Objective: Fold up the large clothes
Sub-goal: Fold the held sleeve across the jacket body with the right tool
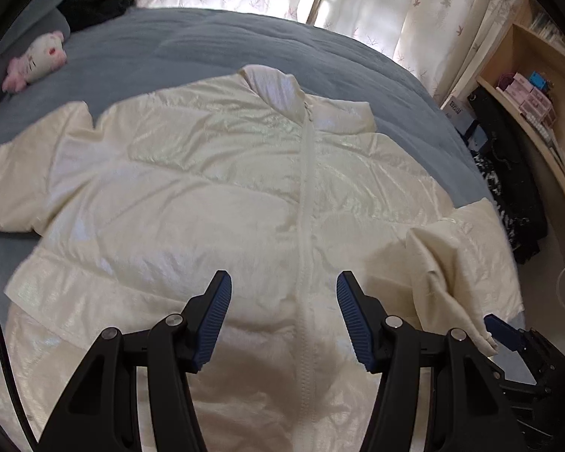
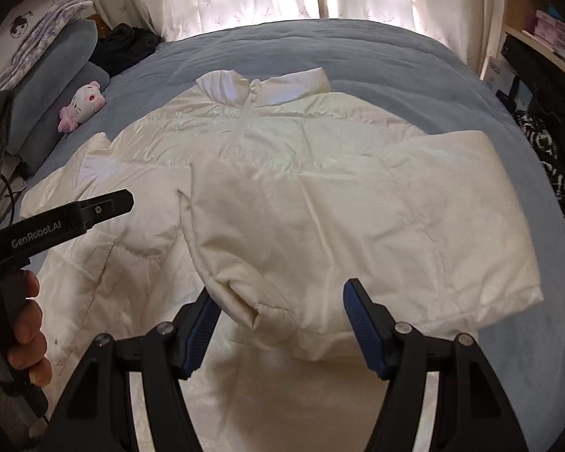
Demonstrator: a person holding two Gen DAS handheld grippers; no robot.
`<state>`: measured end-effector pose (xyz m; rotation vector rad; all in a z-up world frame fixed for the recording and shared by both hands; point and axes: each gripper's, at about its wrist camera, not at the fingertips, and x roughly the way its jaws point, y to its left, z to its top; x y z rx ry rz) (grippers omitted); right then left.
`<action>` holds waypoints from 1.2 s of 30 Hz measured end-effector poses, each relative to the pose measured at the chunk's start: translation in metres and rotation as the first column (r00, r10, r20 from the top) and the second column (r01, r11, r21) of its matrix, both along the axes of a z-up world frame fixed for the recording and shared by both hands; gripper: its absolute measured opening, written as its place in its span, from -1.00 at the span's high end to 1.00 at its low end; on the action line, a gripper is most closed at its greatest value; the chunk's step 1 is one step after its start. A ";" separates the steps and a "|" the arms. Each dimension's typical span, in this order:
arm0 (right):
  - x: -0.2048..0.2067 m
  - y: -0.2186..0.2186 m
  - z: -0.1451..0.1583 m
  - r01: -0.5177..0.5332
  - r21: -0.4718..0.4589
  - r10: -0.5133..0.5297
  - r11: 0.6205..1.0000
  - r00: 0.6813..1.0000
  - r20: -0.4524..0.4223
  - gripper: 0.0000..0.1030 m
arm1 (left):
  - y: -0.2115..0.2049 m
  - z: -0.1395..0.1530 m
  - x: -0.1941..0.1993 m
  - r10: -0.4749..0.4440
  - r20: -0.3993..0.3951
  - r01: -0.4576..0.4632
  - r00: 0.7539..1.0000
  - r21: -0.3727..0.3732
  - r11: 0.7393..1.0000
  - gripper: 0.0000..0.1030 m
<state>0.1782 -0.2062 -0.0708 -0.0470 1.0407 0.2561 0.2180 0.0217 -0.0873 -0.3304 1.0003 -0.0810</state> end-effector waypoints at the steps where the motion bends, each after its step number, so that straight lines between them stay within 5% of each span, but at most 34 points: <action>1: -0.003 -0.004 0.004 0.010 -0.022 -0.010 1.000 1.000 0.011 -0.50 | -0.005 0.000 -0.002 -0.006 0.000 0.006 1.000 -0.008 1.000 -0.10; 10: -0.047 0.001 0.050 -0.009 -0.135 0.028 0.991 0.989 0.144 -0.66 | -0.029 -0.002 -0.017 -0.109 0.001 0.109 0.994 -0.086 0.990 -0.16; 14: -0.072 -0.007 0.064 -0.010 -0.049 0.016 0.999 0.992 0.127 -0.67 | -0.032 -0.005 -0.026 -0.127 -0.011 0.126 0.992 -0.075 0.989 -0.21; 23: -0.112 -0.020 0.090 0.014 0.164 -0.036 0.986 0.991 0.131 -0.67 | -0.047 -0.035 -0.039 -0.213 -0.084 0.190 0.973 -0.222 0.956 -0.22; 31: -0.103 -0.033 0.046 0.128 0.284 -0.165 0.950 0.980 0.111 -0.67 | -0.065 -0.065 -0.030 -0.231 -0.126 0.179 0.965 -0.327 0.928 -0.22; 32: -0.102 -0.034 0.039 0.138 0.292 -0.175 0.946 0.979 0.102 -0.67 | -0.068 -0.065 -0.028 -0.237 -0.125 0.186 0.964 -0.324 0.928 -0.15; 34: -0.098 -0.037 0.021 0.169 0.300 -0.197 0.939 0.978 0.063 -0.67 | -0.074 -0.066 -0.022 -0.249 -0.122 0.201 0.961 -0.312 0.929 0.47; 36: -0.094 -0.040 0.007 0.179 0.312 -0.195 0.933 0.981 0.020 -0.67 | -0.082 -0.062 -0.014 -0.247 -0.126 0.206 0.961 -0.273 0.940 0.77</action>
